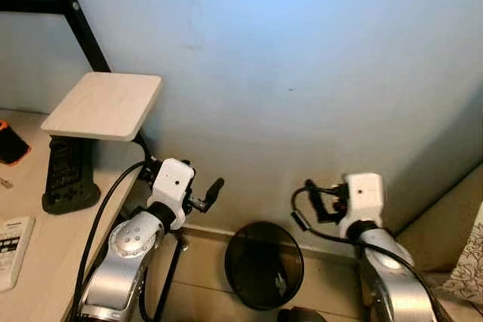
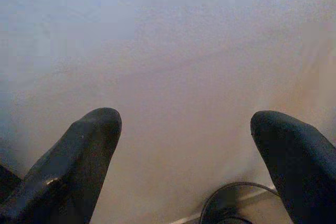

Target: Clean up the room

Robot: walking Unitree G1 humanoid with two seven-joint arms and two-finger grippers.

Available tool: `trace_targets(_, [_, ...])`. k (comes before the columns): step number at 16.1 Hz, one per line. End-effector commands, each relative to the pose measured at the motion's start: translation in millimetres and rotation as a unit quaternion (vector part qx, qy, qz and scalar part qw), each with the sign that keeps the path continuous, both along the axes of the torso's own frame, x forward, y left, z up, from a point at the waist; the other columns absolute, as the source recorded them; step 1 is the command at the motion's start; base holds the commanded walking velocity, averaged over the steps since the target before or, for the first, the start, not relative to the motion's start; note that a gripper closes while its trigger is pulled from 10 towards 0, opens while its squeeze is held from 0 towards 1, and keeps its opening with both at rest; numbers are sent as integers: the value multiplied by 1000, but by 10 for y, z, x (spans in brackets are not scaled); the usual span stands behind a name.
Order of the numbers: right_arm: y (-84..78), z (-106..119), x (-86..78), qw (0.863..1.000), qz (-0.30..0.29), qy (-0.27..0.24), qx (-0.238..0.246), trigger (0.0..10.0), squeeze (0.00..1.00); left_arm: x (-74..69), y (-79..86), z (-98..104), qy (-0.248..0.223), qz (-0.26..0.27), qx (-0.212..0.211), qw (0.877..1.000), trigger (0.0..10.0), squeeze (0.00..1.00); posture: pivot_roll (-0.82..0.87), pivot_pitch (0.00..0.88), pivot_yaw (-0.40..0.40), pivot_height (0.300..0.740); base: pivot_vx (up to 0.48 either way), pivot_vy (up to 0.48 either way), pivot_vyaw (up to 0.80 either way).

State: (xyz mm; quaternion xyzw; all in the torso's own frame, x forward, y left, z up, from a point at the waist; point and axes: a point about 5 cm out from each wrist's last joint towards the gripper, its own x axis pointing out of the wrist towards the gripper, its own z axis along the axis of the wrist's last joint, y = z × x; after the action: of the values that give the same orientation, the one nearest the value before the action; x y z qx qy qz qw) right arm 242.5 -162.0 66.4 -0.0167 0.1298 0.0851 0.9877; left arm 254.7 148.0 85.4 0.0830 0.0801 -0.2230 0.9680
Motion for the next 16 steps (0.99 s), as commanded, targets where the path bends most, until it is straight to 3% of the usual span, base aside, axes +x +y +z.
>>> trace_targets(1, [0,42,-2,1000,-1,-2,0,10000,0,-4,36,22,-6,15,5,1000,10000,0,-70,21,47,740,-240,0,0])
trace_targets(4, [-19,46,-9,1000,0,8,-6,10000,0,-5,84,18,-6,39,-3,999,10000,0,-69,32,39,740,-251,0,0])
trace_targets(11, [-14,65,-21,1000,11,15,-10,10000,0,-67,101,3,-3,40,1,999,10000,0,-60,39,23,740,-246,0,0])
trace_targets(16, [10,77,-15,999,24,19,-22,10000,0,-63,123,13,-6,40,5,999,10000,0,-64,38,20,740,0,0,0])
